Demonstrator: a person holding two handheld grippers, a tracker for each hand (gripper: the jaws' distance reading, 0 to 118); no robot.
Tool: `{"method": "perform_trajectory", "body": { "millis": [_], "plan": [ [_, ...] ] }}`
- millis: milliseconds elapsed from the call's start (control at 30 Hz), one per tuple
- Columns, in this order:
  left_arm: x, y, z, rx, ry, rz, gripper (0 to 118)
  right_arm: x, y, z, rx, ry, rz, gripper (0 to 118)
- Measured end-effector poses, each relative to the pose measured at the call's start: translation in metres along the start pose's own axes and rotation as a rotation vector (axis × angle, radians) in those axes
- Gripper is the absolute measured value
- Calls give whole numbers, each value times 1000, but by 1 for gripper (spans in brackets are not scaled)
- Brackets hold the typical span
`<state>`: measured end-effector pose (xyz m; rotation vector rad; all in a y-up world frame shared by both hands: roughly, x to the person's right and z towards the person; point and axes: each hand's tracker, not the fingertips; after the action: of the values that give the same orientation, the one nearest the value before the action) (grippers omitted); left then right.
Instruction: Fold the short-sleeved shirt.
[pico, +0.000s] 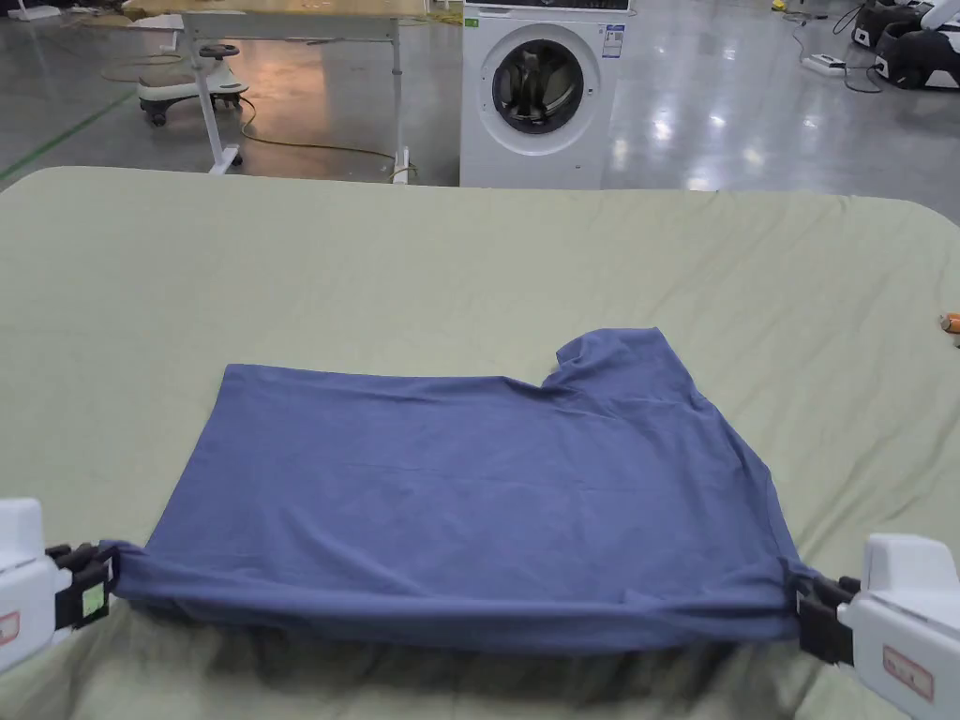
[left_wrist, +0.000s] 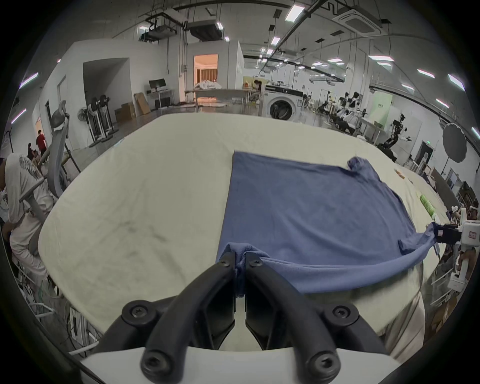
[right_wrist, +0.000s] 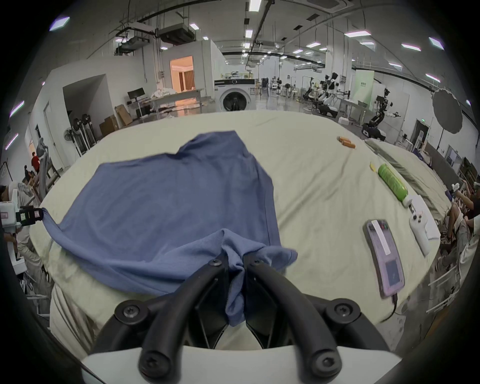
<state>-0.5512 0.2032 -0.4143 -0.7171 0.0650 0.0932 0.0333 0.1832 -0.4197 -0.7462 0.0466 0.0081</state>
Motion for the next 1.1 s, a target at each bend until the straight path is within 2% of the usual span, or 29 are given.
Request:
{"method": "perform_trajectory", "body": {
  "millis": [133,400,600,800,900,1033,1100],
  "plan": [
    [1,25,-31,24,9,-11,1,4,29,-30,9,-4,-22,8],
    [11,46,-89,-11,44,-40,1,0,65,-103,-23,-34,-7,8],
    [17,45,-118,-81,65,-39,1,-2,66,-147,-117,-59,7,9],
    [21,38,-138,-124,81,-47,1,1,54,-167,-136,-61,-29,9],
    [23,37,-142,-122,83,-32,1,2,52,-171,-130,-64,-20,10],
    [25,37,-143,-101,82,-21,2,0,54,-170,-118,-80,10,17],
    [25,37,-139,-77,79,-19,7,-3,55,-162,-87,-88,20,24]
  ]
}}
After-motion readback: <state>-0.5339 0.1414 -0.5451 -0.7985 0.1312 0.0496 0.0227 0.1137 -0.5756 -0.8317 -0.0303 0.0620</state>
